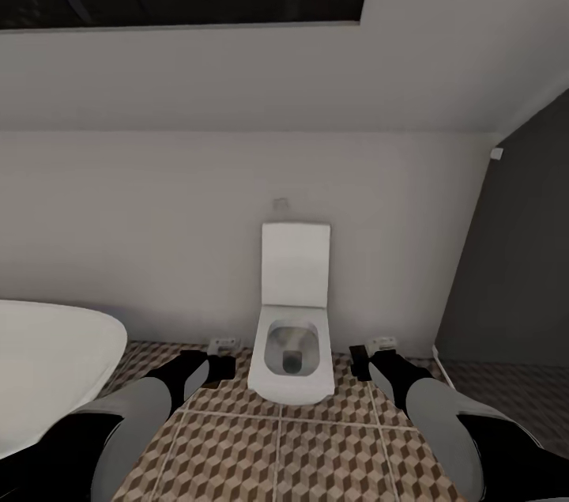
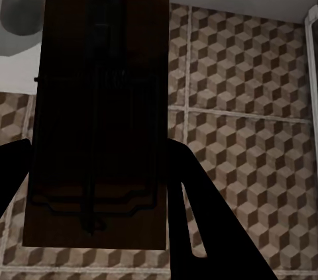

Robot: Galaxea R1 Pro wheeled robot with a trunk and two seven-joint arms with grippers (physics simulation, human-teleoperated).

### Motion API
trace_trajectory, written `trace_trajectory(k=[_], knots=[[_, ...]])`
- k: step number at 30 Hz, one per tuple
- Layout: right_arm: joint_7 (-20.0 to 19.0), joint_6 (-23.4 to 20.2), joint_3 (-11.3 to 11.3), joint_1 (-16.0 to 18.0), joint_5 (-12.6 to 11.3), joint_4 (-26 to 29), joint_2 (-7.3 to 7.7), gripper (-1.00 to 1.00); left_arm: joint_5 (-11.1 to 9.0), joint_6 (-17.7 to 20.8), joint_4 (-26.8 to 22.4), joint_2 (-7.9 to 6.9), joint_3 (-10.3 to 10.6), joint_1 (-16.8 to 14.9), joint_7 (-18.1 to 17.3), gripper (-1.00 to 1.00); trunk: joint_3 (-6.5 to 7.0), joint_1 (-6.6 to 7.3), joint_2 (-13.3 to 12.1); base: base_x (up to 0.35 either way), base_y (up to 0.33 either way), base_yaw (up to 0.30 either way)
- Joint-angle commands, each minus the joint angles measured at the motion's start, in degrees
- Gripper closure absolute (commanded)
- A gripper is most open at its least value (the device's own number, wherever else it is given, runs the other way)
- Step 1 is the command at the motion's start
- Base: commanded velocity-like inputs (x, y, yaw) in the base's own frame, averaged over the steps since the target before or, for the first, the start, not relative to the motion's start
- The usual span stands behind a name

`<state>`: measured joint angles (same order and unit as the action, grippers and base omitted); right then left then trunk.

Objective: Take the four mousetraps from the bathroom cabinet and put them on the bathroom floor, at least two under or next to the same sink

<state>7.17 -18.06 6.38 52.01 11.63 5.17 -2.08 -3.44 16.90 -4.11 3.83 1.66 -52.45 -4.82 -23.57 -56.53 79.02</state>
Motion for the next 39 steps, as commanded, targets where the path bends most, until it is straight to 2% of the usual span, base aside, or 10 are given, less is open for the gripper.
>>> trace_trajectory(k=[1,14,16,19,20,22,25,27,33,39], knots=[[0.13,-0.31,0.48,0.02,0.41,0.10,-0.04,1.00,-0.16,0.33,-0.11,-0.03,0.18,-0.02,-0.16,1.00,-0.25,-0.22,0.45,0.000,0.000,0.000],[0.19,-0.10,0.48,0.02,0.45,0.10,0.03,1.00,-0.15,0.31,0.01,-0.50,0.31,-0.02,-0.21,1.00,-2.58,-3.08,5.67,0.000,0.000,0.000],[0.20,0.34,0.51,0.02,0.52,0.05,0.06,1.00,-0.20,0.20,0.42,-1.26,0.34,-0.02,-0.24,1.00,-2.94,-3.52,6.47,0.000,0.000,0.000],[0.30,3.24,0.55,0.02,0.43,-0.30,0.31,1.00,-0.38,0.06,0.79,-4.15,0.40,-0.02,-0.26,1.00,-3.48,-4.18,7.67,0.000,0.000,0.000],[0.34,4.02,0.55,0.02,0.41,-0.45,0.54,1.00,-0.40,0.02,0.84,-4.80,0.41,-0.02,-0.28,1.00,-3.66,-4.40,8.07,0.000,0.000,0.000],[0.42,6.97,0.56,0.02,0.26,-1.96,2.55,1.00,-0.51,-0.05,1.30,-6.77,0.38,-0.02,-0.39,1.00,-4.02,-4.84,8.88,0.000,0.000,0.000],[0.46,10.19,0.58,0.02,-0.98,-4.58,5.06,1.00,-0.52,-0.22,2.54,-7.82,0.38,-0.02,-0.55,1.00,-4.56,-5.50,10.08,0.000,0.000,0.000],[0.46,12.09,0.59,-0.01,-2.41,-5.63,6.02,1.00,-0.55,-0.33,3.02,-8.02,0.37,-0.02,-0.56,1.00,-4.92,-5.93,10.88,0.000,0.000,0.000],[0.55,15.07,0.57,-1.09,-4.45,-6.68,7.38,1.00,-1.30,-0.55,3.74,-8.09,0.36,0.26,-0.56,1.00,-5.99,-7.25,13.29,0.000,0.000,0.000],[0.57,16.68,0.57,-3.04,-4.68,-6.82,7.59,1.00,-4.05,-0.57,3.84,-8.13,0.36,1.31,-0.47,1.00,-7.07,-8.57,15.69,0.000,0.000,0.000]])
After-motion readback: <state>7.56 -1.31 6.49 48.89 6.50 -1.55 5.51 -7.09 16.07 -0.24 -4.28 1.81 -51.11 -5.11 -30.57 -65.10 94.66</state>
